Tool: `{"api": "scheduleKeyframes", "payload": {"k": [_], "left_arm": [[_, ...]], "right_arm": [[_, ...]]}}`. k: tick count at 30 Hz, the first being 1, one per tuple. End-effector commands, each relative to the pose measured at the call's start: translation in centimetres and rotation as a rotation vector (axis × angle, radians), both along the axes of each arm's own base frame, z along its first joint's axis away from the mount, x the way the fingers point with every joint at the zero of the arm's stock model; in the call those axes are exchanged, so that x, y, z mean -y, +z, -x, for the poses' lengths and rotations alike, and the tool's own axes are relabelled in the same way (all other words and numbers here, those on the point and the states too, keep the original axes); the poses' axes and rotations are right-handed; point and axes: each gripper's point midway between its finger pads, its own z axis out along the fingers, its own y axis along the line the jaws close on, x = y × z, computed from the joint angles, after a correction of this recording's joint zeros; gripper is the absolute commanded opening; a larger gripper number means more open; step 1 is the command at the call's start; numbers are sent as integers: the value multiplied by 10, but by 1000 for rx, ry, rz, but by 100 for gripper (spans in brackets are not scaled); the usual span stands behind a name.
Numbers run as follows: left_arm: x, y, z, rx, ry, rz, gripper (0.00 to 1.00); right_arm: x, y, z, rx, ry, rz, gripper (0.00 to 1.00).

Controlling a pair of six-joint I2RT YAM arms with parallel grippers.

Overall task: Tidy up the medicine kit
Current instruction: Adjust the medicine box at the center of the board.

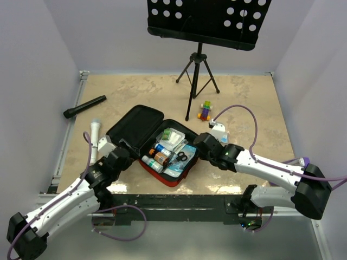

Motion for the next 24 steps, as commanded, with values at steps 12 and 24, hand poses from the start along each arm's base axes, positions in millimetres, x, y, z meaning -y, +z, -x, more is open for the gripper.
{"api": "scheduleKeyframes", "payload": {"k": [12, 24], "left_arm": [[5, 37, -31, 278, 105, 261, 100], [1, 21, -65, 321, 85, 353, 93]], "right_arm": [[-6, 3, -3, 43, 45, -38, 46], [-15, -4, -3, 36, 92, -34, 46]]}}
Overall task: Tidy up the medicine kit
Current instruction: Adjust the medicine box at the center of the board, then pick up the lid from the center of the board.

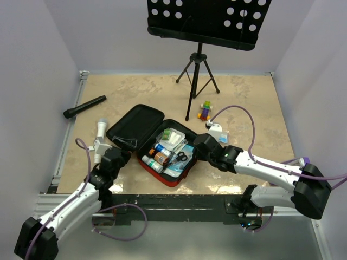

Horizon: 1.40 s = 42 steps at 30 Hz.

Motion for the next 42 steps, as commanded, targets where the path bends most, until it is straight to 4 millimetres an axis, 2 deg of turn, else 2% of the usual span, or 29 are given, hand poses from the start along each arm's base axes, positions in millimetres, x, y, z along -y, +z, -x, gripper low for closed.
{"api": "scheduleKeyframes", "payload": {"k": [1, 7, 11, 16, 20, 27, 32, 37, 42], "left_arm": [[2, 29, -26, 159, -42, 80, 93], [9, 63, -43, 322, -143, -50, 95], [13, 81, -40, 418, -188, -91, 94], [15, 125, -31, 613, -226, -143, 96], [16, 148, -34, 607, -256, -235, 98], [-1, 187, -38, 618, -208, -407, 98], [0, 214, -44, 660, -215, -461, 98], [-8, 217, -57, 621, -181, -541, 96], [-12, 229, -67, 631, -152, -603, 92]], "right_arm": [[-3, 1, -2, 18, 21, -11, 46], [-7, -1, -4, 18, 42, -8, 45], [-10, -1, -4, 21, 52, -8, 45], [-11, 3, -4, 30, 63, -25, 45], [-11, 4, -4, 31, 66, -28, 46], [-15, 9, -5, 49, 81, -51, 47], [-14, 14, -7, 59, 67, -53, 50], [-1, 31, -25, 88, 0, -106, 55], [34, 66, -63, 178, -153, -107, 61]]}}
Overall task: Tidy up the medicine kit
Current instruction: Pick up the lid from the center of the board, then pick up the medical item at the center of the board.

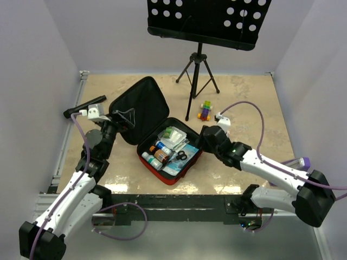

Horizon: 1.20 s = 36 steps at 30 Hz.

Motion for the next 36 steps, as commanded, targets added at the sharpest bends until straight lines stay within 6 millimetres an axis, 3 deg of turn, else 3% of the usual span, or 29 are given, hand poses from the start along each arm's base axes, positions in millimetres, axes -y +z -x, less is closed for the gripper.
{"api": "scheduleKeyframes", "payload": {"k": [1, 5, 11, 17, 24, 30, 33, 36], "left_arm": [[-10, 41, -7, 107, 59, -54, 91], [-10, 53, -8, 139, 62, -62, 88], [1, 68, -4, 196, -4, -46, 86], [21, 73, 6, 240, -129, -43, 85], [25, 69, 8, 238, -150, -51, 86], [27, 72, 9, 239, -163, -45, 86], [28, 72, 10, 241, -171, -43, 87], [28, 70, 11, 232, -173, -41, 87]], "right_arm": [[27, 50, -47, 133, -134, -35, 62], [64, 48, -84, 140, -221, 16, 68], [113, 6, -120, 58, -293, 54, 75], [121, -28, -126, -17, -292, 135, 76], [124, -69, -124, -115, -259, 218, 75], [122, -85, -125, -173, -222, 251, 65], [124, -88, -125, -189, -213, 276, 49], [123, -79, -123, -166, -215, 258, 31]]}}
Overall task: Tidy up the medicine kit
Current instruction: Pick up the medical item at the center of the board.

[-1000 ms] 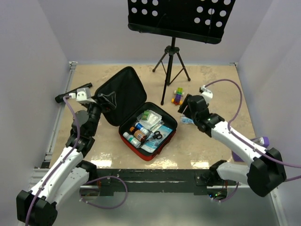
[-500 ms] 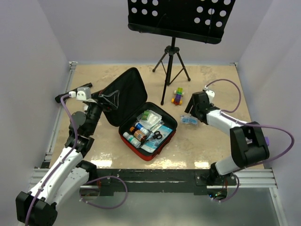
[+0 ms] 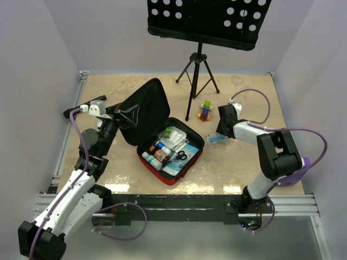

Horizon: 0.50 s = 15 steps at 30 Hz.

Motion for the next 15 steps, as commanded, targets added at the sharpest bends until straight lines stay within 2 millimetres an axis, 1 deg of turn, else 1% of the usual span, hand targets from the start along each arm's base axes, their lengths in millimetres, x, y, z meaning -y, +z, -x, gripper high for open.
{"api": "scheduleKeyframes", "payload": {"k": [1, 4, 5, 11, 15], "left_arm": [[1, 25, 7, 74, -21, 24, 87], [2, 21, 7, 63, -28, 30, 87], [2, 20, 7, 61, -27, 31, 87], [3, 18, 8, 52, -30, 32, 87], [3, 15, 8, 43, -31, 36, 87]], "right_arm": [[-4, 18, -3, 33, 20, -17, 26], [-5, 36, -1, 74, 16, -36, 9], [-6, 45, -1, 95, 19, -48, 0], [-8, 105, 8, 228, 39, -107, 0], [-11, 120, 18, 247, 78, -125, 0]]}}
